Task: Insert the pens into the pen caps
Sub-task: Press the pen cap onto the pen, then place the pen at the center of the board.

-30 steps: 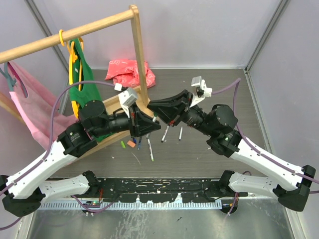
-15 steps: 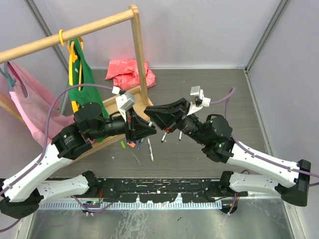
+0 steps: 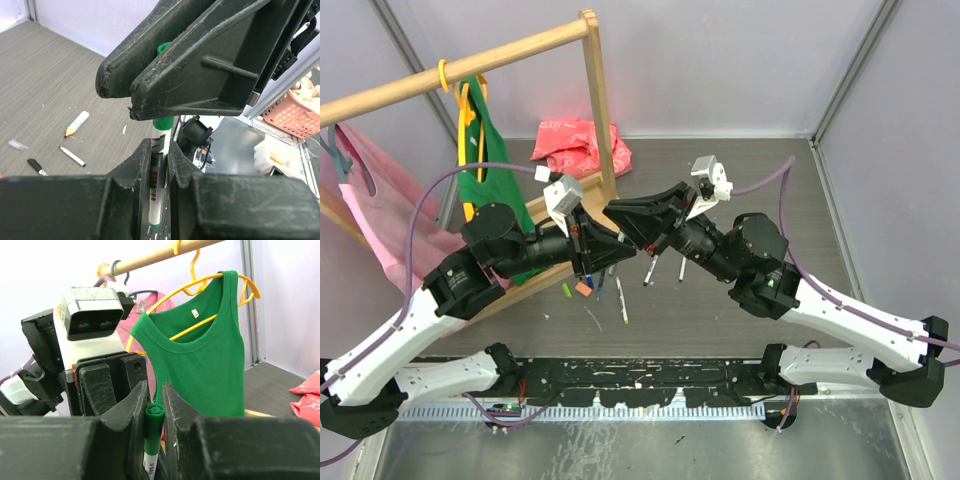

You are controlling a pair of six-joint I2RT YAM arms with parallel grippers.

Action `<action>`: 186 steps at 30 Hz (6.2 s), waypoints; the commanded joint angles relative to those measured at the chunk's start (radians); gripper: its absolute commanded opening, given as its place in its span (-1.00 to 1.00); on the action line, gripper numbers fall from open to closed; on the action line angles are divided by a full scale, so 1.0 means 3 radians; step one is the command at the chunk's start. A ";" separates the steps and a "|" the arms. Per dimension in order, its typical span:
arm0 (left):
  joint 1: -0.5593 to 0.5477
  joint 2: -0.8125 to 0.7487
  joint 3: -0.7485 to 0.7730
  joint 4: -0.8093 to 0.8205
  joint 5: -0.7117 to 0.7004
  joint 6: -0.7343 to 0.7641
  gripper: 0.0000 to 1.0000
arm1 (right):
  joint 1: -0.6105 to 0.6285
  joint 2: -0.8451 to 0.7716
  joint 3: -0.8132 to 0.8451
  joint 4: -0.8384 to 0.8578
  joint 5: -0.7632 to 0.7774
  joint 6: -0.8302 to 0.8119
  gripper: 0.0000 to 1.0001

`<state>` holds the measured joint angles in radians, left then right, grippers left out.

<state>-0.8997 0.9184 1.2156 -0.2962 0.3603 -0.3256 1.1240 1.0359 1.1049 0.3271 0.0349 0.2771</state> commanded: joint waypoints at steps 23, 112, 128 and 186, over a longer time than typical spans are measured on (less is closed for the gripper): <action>0.0117 -0.0069 -0.0003 0.0752 -0.0291 -0.0216 -1.00 | 0.0160 -0.0166 0.0331 -0.0205 -0.0187 -0.0364 -0.05; -0.0141 0.3665 0.1255 -0.0851 -0.1615 -0.0656 -1.00 | -0.1164 -0.1812 -0.1369 -0.2798 0.2093 0.1507 0.91; -0.0149 0.4047 0.1556 -0.1017 -0.1766 -0.0702 -1.00 | -0.1163 -0.1825 -0.1367 -0.2821 0.2098 0.1508 0.91; -0.0148 0.3046 0.1449 -0.1117 -0.1978 -0.0438 -0.42 | -0.1164 -0.1774 -0.1434 -0.2768 0.1971 0.1538 0.91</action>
<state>-0.9424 1.9629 1.6775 -0.6483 -0.1955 -0.4854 0.7765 0.4877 0.6731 -0.5541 0.6418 0.7586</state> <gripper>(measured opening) 0.285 0.956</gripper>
